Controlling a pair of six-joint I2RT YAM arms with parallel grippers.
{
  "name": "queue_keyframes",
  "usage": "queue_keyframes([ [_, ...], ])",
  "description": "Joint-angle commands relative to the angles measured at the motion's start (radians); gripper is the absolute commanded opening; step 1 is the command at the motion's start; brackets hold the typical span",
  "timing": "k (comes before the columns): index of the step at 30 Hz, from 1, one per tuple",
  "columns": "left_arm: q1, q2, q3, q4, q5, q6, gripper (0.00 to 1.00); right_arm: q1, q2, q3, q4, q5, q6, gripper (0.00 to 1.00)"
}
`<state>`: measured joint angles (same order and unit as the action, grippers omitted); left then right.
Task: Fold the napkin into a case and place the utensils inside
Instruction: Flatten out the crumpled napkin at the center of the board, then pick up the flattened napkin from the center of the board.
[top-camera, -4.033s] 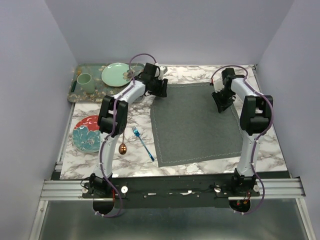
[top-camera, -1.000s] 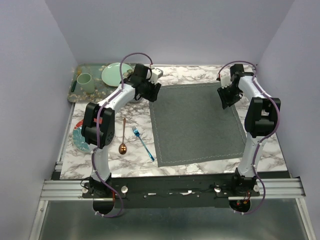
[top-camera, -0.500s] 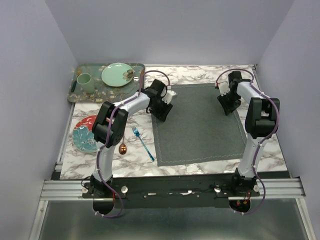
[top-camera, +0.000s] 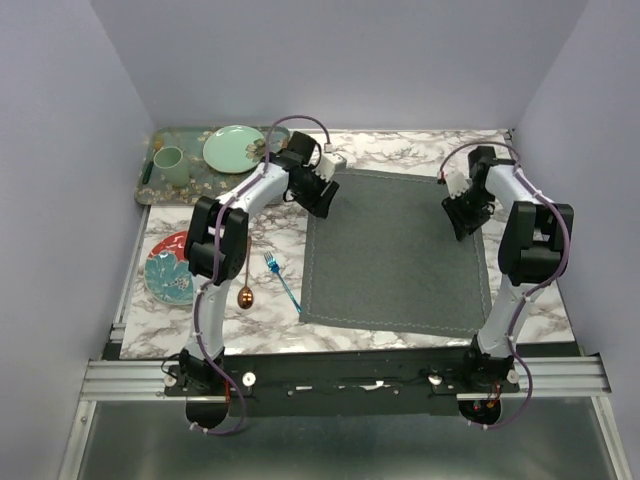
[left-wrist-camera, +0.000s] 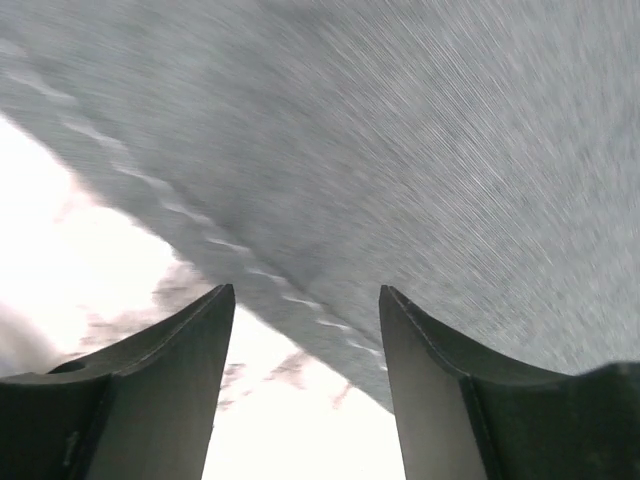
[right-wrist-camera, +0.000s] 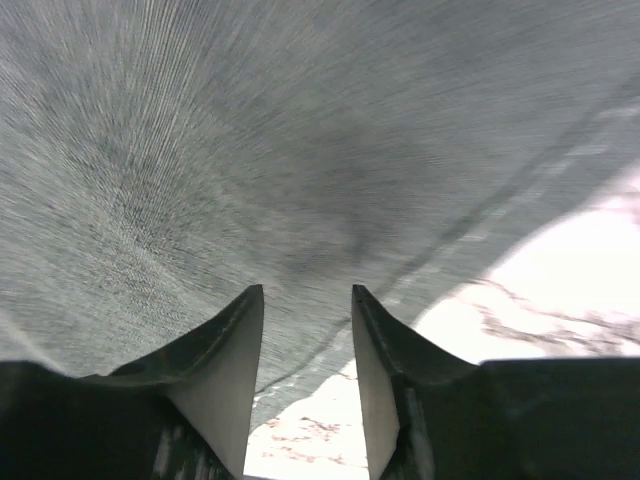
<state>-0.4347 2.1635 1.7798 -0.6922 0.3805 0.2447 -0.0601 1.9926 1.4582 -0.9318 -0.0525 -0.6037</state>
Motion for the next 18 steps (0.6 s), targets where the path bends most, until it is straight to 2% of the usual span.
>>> queue_keyframes([
  [1,0.051,-0.051,0.085,0.188,0.005,-0.122,0.72,-0.081,0.023,0.292,-0.047,-0.167,0.093,0.51],
  [3,0.053,-0.012,0.148,0.223,-0.145,-0.234,0.75,-0.092,0.069,0.426,-0.044,-0.178,0.146,0.53],
  [4,0.054,0.057,0.253,0.206,-0.194,-0.280,0.75,-0.104,0.090,0.468,-0.039,-0.182,0.166,0.53],
  [7,0.062,0.204,0.480,0.131,-0.265,-0.355,0.73,-0.124,0.178,0.589,-0.018,-0.190,0.249,0.56],
  [8,0.065,0.226,0.510,0.132,-0.273,-0.373,0.73,-0.130,0.208,0.608,-0.012,-0.191,0.266,0.56],
  [13,0.070,0.275,0.500,0.233,-0.302,-0.446,0.72,-0.165,0.284,0.677,0.031,-0.202,0.343,0.63],
  [18,0.070,0.340,0.532,0.232,-0.361,-0.478,0.68,-0.172,0.354,0.732,0.051,-0.193,0.367,0.67],
])
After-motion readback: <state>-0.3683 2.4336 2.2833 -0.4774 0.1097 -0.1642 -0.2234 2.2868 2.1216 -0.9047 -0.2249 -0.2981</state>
